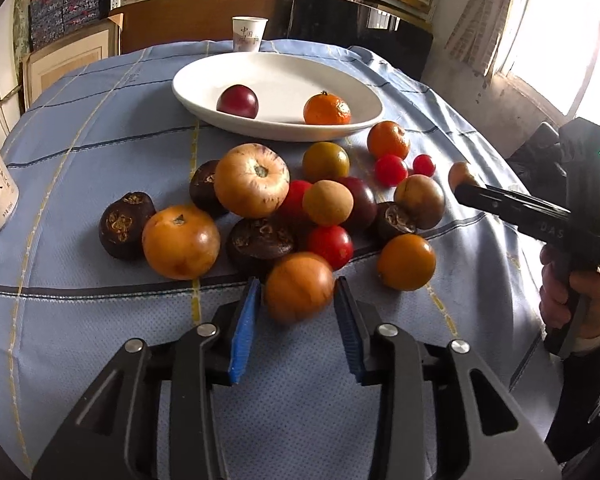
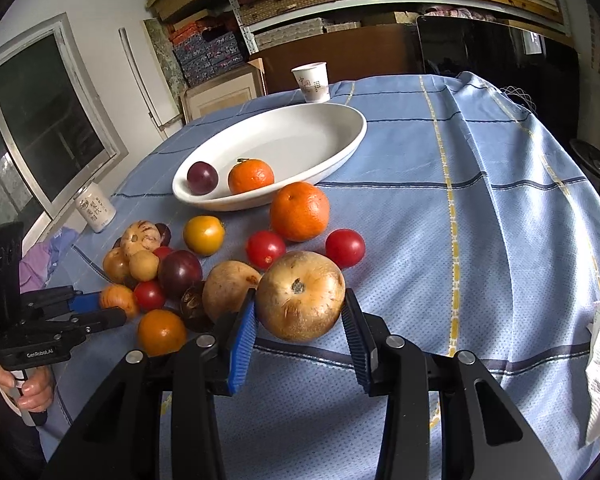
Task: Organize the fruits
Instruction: 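Carry the striped fruit over the plate and release it while the right gripper drops the tan fruit there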
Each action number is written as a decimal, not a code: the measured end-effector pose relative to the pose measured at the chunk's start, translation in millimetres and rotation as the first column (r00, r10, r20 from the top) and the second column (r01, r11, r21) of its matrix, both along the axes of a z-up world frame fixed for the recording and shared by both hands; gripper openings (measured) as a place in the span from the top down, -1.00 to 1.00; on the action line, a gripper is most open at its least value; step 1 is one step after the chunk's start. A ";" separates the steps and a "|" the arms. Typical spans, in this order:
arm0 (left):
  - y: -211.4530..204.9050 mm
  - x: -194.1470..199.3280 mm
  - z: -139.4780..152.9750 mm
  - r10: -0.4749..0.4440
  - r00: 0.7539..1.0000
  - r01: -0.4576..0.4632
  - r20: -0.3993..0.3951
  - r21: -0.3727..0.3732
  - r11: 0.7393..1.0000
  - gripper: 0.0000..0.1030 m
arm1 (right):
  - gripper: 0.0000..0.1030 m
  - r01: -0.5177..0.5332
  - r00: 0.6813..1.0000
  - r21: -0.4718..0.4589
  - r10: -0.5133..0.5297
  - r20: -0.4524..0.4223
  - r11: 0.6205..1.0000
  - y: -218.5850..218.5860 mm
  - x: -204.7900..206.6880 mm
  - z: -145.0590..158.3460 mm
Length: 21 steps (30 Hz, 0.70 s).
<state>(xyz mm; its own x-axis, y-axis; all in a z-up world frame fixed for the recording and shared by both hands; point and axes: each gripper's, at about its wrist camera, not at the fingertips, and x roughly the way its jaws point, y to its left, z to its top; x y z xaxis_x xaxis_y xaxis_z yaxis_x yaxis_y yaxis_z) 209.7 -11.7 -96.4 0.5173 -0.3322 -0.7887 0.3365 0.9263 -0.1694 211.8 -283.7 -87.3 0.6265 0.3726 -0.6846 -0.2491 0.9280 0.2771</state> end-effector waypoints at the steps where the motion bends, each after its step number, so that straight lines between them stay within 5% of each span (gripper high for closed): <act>1: 0.5 0.5 0.8 0.006 1.000 -0.006 0.004 -0.001 1.000 0.27 | 0.18 -0.003 1.000 -0.001 0.003 -0.001 1.000 0.8 -0.2 -0.2; 21: -3.3 -8.9 9.4 0.014 0.999 -0.017 0.034 0.082 0.996 0.38 | 0.18 0.007 1.000 0.045 -0.007 0.006 0.999 -2.3 -3.1 4.2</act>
<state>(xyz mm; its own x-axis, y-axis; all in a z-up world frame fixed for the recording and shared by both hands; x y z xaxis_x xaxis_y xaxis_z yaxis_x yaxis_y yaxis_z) 200.7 -15.0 -87.0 0.5487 -0.2581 -0.7952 0.3259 0.9419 -0.0808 208.7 -286.0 -83.0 0.6334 0.3987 -0.6632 -0.2446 0.9162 0.3173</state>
